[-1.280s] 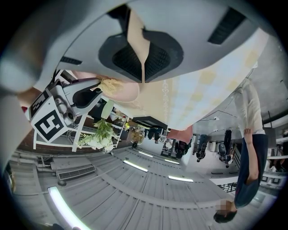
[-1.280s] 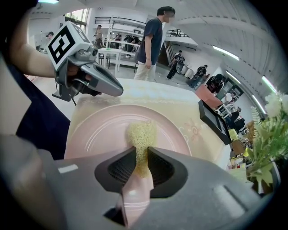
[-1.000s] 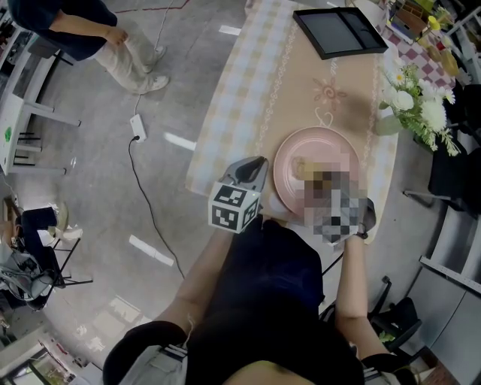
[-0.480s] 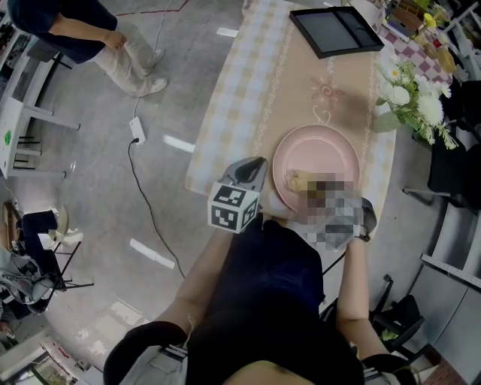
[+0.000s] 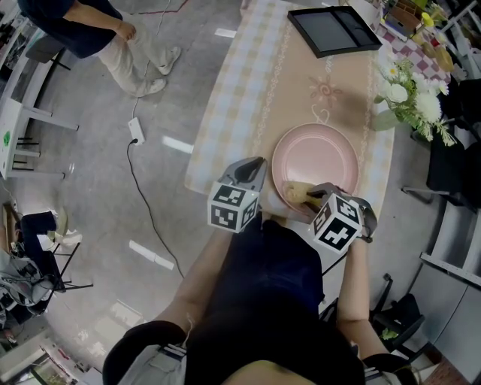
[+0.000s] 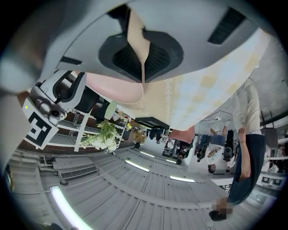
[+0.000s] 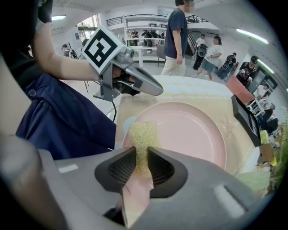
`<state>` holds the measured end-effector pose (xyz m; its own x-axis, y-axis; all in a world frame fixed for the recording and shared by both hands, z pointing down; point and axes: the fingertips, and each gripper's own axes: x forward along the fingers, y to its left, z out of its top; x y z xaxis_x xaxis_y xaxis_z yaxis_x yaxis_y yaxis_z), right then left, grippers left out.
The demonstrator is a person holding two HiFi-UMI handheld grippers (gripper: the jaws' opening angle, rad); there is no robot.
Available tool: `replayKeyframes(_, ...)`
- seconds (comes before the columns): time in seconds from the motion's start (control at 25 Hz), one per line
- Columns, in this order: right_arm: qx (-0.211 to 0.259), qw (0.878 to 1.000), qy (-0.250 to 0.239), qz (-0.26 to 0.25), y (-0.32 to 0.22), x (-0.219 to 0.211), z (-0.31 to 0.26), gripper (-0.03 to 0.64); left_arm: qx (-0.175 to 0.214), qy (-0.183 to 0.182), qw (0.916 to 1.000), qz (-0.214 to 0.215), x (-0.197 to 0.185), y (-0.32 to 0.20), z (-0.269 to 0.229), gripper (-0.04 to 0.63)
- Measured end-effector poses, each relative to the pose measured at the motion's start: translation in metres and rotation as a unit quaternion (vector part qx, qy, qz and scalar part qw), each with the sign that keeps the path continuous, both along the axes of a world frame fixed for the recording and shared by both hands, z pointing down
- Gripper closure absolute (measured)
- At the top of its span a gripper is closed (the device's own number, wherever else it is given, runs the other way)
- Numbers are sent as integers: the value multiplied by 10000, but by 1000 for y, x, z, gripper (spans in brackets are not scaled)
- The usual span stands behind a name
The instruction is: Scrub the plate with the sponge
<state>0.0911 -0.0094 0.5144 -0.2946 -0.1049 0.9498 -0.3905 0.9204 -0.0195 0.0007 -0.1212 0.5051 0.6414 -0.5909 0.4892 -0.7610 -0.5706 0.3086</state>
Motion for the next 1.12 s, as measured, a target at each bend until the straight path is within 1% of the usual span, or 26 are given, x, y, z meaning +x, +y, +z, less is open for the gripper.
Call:
replayKeyframes(0.28, -352, 9993, -141, -34, 14, -3, -4, 537, -3, 11, 10000, 3, 0, 2, 0, 569)
replayKeyframes(0.6, -316, 9994, -158, -48, 18, 2, -12, 537, -10, -7, 10000, 38, 3, 5, 0, 569)
replayKeyframes(0.84, -59, 9996, -226, 157, 10, 10, -23, 537, -2, -11, 10000, 59, 3, 4, 1, 569)
replayKeyframes(1.12, 523, 9969, -85, 587, -22, 33, -37, 537, -3, -23, 10000, 79, 5, 2, 1, 569)
